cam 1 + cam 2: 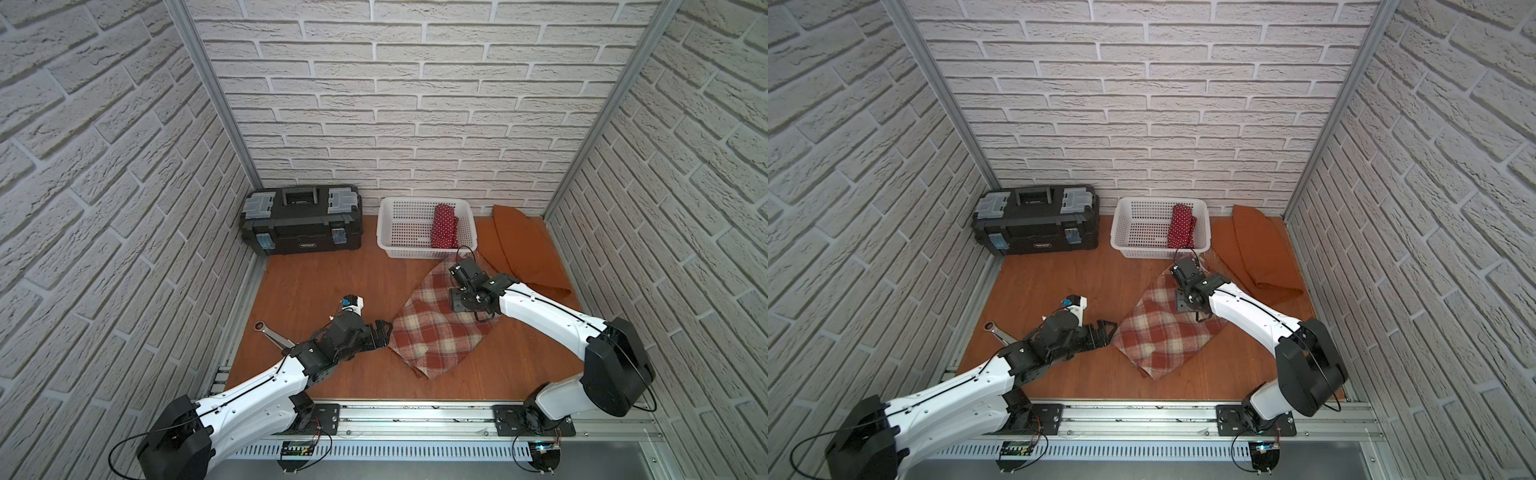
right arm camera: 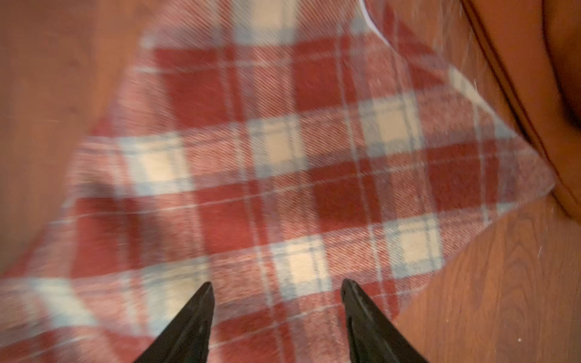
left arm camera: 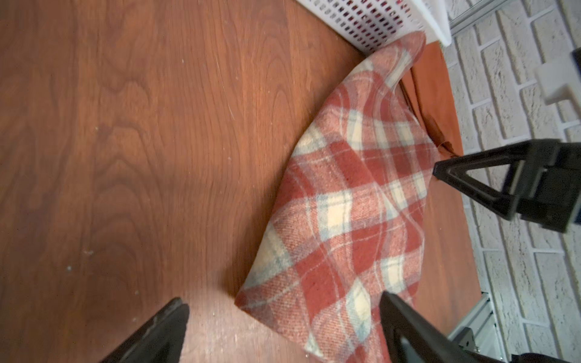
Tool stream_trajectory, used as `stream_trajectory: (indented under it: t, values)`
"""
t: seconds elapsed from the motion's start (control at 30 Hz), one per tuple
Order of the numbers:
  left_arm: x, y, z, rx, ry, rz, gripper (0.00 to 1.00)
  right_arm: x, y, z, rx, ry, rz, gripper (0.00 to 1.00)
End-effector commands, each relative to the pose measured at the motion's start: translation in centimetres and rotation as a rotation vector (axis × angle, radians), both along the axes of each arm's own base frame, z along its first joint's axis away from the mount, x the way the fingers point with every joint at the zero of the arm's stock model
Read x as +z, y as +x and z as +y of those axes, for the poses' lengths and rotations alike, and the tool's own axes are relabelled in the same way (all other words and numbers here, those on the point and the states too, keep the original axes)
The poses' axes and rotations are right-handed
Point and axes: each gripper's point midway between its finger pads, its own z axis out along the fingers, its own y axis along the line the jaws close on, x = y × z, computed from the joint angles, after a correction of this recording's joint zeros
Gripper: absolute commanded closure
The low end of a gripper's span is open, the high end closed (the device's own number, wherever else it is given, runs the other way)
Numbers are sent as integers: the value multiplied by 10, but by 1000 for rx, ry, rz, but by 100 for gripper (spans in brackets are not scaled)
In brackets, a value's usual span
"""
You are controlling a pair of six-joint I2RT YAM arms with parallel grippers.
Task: Roll up the skirts
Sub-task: Move the skirt to the center of the board.
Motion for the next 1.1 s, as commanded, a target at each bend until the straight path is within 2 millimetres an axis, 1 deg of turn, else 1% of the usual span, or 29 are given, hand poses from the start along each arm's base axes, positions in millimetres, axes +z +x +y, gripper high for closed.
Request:
stream_trajectory:
  t: [0.0, 0.1, 0.13, 0.17, 0.23, 0.27, 0.3, 0.33, 0.37, 0.43, 0.5, 0.57, 0.63, 0.73, 0.8, 0.83, 0.87, 0.9, 0.93, 1.0, 1.07]
  values:
    - [-3, 5, -6, 54, -48, -26, 2, -23, -7, 3, -32, 25, 38, 35]
    - [-19, 1, -17, 30, -13, -9, 2, -43, -21, -2, -57, 30, 92, 36]
    - [-22, 0, -23, 18, -11, -7, 4, -49, -26, -2, -63, 37, 110, 38]
    - [-27, -1, -29, 6, -10, -8, 9, -55, -32, -1, -69, 54, 129, 41]
    - [-32, 2, -39, -6, -15, -16, 30, -67, -42, 5, -74, 104, 163, 55]
    - [-34, 4, -42, -4, -22, -18, 44, -71, -47, 8, -76, 127, 180, 67]
    - [-35, 5, -44, -3, -30, -25, 64, -74, -52, 9, -78, 140, 196, 78]
    - [-36, 7, -42, 5, -22, -29, 85, -78, -56, 10, -77, 149, 207, 85]
    - [-38, 8, -39, 18, -4, -32, 100, -81, -61, 13, -75, 162, 218, 90]
    - [-37, 11, -32, 22, 28, -46, 100, -88, -71, 17, -70, 180, 247, 98]
    - [-31, 14, -21, 38, 47, -68, 100, -95, -87, 27, -59, 202, 277, 98]
    - [-24, 18, -2, 87, 60, -89, 100, -97, -104, 43, -33, 217, 300, 98]
    - [-17, 22, 24, 136, 83, -91, 100, -95, -121, 66, 5, 234, 314, 98]
    - [0, 24, 64, 215, 107, -113, 100, -89, -148, 112, 67, 303, 335, 98]
    - [10, 23, 84, 259, 97, -126, 100, -80, -157, 140, 129, 322, 337, 98]
    - [12, 23, 91, 275, 92, -125, 100, -74, -157, 150, 156, 307, 321, 92]
    - [13, 22, 96, 281, 86, -118, 95, -68, -154, 153, 173, 280, 299, 81]
    - [11, 21, 99, 286, 81, -98, 70, -63, -148, 154, 185, 253, 276, 69]
    - [10, 20, 100, 280, 76, -80, 50, -57, -141, 155, 200, 232, 251, 63]
    - [8, 18, 101, 262, 104, -51, 38, -43, -129, 148, 225, 165, 195, 57]
    - [8, 15, 105, 260, 153, -17, 21, -24, -118, 136, 233, 104, 142, 52]
